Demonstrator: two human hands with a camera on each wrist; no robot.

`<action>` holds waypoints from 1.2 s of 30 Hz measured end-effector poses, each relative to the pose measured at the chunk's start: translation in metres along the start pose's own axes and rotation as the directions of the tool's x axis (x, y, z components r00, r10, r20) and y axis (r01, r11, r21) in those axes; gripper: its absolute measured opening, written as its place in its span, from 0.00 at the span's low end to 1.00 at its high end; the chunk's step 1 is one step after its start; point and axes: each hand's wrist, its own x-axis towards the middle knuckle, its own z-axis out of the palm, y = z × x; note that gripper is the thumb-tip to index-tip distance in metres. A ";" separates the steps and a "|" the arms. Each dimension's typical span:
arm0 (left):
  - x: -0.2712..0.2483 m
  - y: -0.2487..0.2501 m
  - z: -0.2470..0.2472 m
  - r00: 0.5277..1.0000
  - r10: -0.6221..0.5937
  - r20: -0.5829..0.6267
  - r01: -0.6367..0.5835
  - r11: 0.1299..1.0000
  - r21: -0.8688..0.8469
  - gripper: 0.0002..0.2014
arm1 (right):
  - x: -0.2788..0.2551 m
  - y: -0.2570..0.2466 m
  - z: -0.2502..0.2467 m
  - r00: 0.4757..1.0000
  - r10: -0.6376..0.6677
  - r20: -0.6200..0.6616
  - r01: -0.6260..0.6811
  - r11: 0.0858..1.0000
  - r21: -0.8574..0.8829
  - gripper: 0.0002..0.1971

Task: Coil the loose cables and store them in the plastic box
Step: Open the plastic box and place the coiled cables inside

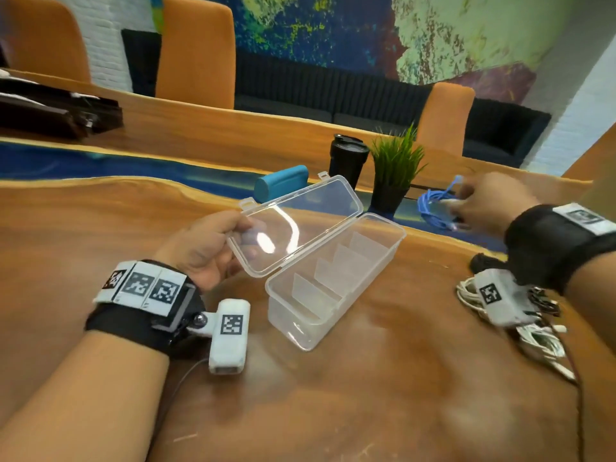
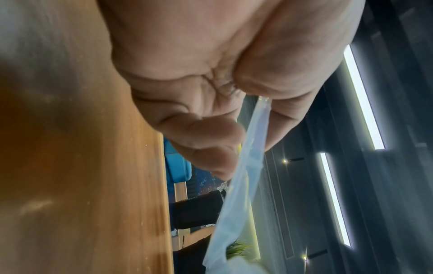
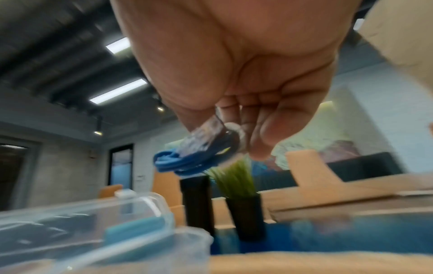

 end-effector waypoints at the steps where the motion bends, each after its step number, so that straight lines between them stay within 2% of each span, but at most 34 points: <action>1: -0.003 0.001 0.001 1.000 0.007 -0.003 -0.007 1.000 -0.007 0.10 | -0.008 -0.009 -0.010 0.998 -0.055 -0.022 0.057 0.987 0.151 0.09; 3: -0.007 0.001 0.003 1.000 0.020 -0.006 -0.020 1.000 -0.010 0.10 | -0.028 -0.035 -0.022 0.985 -0.171 0.019 0.150 0.907 0.393 0.06; 5: -0.009 0.000 0.003 1.000 0.030 -0.008 -0.030 1.000 0.003 0.09 | -0.049 -0.067 -0.028 0.954 -0.289 0.080 0.222 0.859 0.461 0.08; 8: -0.009 -0.001 0.002 0.999 0.041 -0.018 -0.041 0.999 0.008 0.09 | -0.075 -0.111 -0.026 0.906 -0.399 0.138 0.316 0.857 0.407 0.08; 11: -0.009 -0.002 0.003 0.997 0.071 -0.038 -0.070 0.997 0.022 0.12 | -0.090 -0.140 -0.008 0.846 -0.506 0.170 0.480 0.860 0.172 0.10; 13: -0.008 -0.003 0.003 0.994 0.091 -0.063 -0.090 0.996 0.030 0.13 | -0.095 -0.153 0.008 0.815 -0.545 0.199 0.541 0.837 0.075 0.10; 19: -0.002 -0.004 -0.001 0.983 0.149 -0.108 -0.144 0.988 0.053 0.08 | -0.101 -0.151 0.024 0.774 -0.604 0.189 0.574 0.796 0.194 0.10; 23: 0.001 -0.005 0.001 0.974 0.204 -0.095 -0.197 0.977 0.077 0.14 | -0.107 -0.157 0.033 0.748 -0.616 0.249 0.582 0.788 0.201 0.13; 28: 0.005 -0.007 -0.002 0.967 0.228 -0.114 -0.214 0.969 0.119 0.16 | -0.100 -0.164 0.046 0.793 -0.566 0.225 0.510 0.819 0.263 0.13; 30: 0.005 -0.007 -0.004 0.969 0.222 -0.109 -0.208 0.970 0.128 0.14 | -0.098 -0.163 0.051 0.789 -0.566 0.240 0.485 0.813 0.323 0.12; 32: 0.006 -0.008 -0.005 0.972 0.213 -0.100 -0.200 0.971 0.128 0.09 | -0.093 -0.156 0.044 0.745 -0.589 0.312 0.435 0.784 0.443 0.11; 34: 0.007 -0.010 -0.005 0.973 0.211 -0.091 -0.198 0.971 0.134 0.08 | -0.086 -0.143 0.029 0.679 -0.607 0.413 0.367 0.767 0.526 0.11; 36: 0.007 -0.010 -0.006 0.971 0.213 -0.106 -0.200 0.972 0.125 0.08 | -0.080 -0.129 0.018 0.621 -0.618 0.483 0.391 0.777 0.492 0.14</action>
